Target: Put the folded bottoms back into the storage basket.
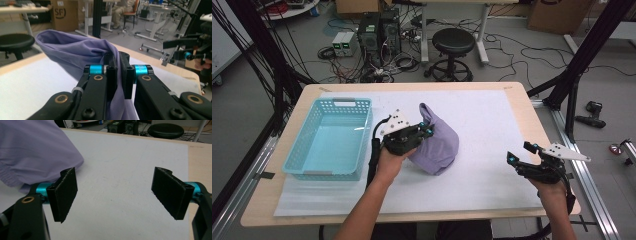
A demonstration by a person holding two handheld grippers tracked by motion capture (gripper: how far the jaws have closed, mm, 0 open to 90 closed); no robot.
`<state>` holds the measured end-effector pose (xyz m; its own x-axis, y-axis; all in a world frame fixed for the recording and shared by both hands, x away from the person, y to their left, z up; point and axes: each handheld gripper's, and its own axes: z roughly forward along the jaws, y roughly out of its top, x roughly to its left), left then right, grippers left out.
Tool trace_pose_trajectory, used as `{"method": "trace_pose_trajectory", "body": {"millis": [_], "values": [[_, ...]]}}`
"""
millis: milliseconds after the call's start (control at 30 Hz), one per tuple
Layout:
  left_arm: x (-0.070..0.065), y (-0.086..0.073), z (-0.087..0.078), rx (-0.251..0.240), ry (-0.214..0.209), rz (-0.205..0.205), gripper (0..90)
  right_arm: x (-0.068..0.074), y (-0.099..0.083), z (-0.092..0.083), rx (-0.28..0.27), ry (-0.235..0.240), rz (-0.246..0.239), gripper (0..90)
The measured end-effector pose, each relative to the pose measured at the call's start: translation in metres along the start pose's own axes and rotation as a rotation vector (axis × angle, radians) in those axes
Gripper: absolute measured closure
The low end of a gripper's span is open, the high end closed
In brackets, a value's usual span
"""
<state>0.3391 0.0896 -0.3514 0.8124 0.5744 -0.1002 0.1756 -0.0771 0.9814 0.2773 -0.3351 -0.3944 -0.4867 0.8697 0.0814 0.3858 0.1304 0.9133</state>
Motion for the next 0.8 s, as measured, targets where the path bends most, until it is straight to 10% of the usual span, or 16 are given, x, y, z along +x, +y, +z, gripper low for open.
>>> {"method": "trace_pose_trajectory", "body": {"millis": [800], "values": [[0.039,0.055,-0.059,-0.068,0.037,0.063,85.6,0.003,0.003,0.001,0.001,0.005,-0.012,20.9]]}}
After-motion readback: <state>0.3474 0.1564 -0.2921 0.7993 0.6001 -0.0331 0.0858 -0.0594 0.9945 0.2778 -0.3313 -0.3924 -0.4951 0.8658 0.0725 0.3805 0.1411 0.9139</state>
